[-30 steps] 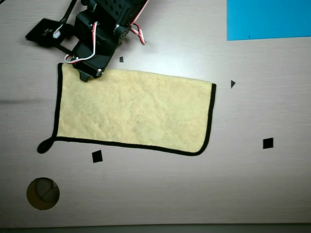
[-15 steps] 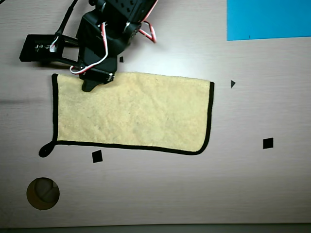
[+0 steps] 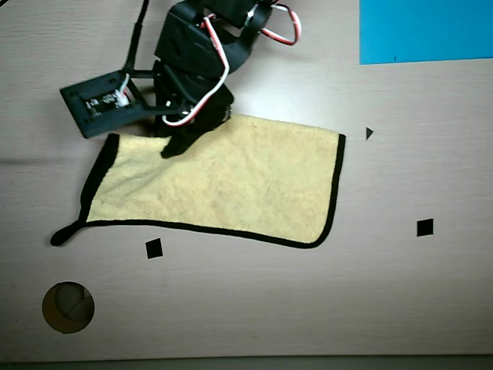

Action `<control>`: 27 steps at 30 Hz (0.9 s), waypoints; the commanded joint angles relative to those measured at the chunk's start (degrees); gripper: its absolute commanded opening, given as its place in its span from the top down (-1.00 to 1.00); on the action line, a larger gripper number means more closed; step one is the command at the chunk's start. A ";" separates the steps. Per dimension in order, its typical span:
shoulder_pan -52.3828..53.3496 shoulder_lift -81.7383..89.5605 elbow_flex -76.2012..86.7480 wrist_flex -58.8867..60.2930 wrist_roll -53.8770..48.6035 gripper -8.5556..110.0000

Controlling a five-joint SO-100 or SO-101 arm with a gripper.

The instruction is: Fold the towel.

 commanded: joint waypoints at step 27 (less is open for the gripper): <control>-25.05 16.44 6.15 8.09 -24.08 0.85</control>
